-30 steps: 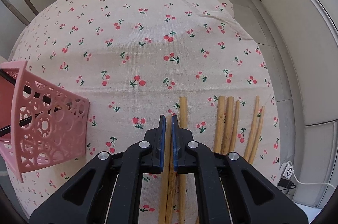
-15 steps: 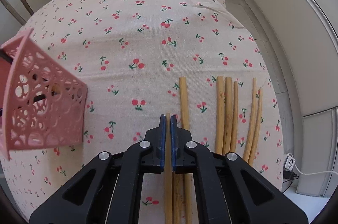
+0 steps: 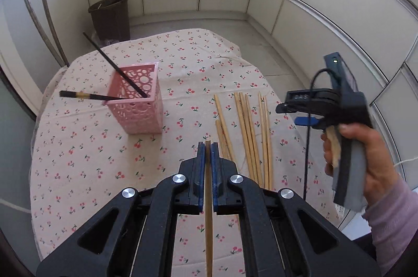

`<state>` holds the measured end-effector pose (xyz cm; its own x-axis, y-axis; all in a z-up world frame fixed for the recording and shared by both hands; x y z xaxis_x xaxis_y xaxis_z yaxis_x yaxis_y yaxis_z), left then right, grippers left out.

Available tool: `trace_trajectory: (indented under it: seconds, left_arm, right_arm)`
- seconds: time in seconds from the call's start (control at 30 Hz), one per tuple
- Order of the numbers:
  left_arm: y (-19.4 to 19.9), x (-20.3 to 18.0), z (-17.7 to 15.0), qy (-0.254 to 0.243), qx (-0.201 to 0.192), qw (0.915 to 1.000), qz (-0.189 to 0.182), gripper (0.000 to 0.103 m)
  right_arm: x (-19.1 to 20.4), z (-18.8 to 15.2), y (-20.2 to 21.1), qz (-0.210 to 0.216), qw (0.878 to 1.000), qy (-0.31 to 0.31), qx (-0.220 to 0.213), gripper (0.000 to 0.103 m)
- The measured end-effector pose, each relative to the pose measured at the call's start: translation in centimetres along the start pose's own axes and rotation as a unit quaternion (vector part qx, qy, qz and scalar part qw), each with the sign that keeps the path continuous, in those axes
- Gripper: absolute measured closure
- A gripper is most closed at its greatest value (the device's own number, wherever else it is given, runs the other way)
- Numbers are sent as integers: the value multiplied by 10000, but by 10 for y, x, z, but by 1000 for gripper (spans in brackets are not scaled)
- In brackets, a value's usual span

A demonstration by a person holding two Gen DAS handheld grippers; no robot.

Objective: Organize utensils
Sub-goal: 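Grasp a wooden chopstick with the right gripper while the left gripper lifts its chopstick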

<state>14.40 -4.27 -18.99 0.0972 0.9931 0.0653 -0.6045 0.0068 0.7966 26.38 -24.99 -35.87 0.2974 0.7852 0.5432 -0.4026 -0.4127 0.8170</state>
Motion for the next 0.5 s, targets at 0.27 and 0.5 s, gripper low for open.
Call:
trace_trajectory:
  seconds: [0.27, 0.5]
  left_arm:
    - [18, 28, -4, 151, -188, 9997, 30, 99]
    - [29, 38, -3, 191, -270, 9994, -51, 99]
  right_arm:
    - [11, 7, -21, -526, 9983, 173, -153, 64]
    - [17, 15, -29, -798, 9955, 430, -283, 74]
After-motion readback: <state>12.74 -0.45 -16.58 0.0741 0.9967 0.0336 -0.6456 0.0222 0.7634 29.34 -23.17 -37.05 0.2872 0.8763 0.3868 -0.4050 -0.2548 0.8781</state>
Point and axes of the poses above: each gripper's, at about its wrist camera, not at the fingertips, and y roughly against the way its jaws point, x to its left, z to its top, the point moved 10 cm from there along -y, roughly the way its jaws point, and after that the axes turned 11 degrees about z, right-handed, at the moved point
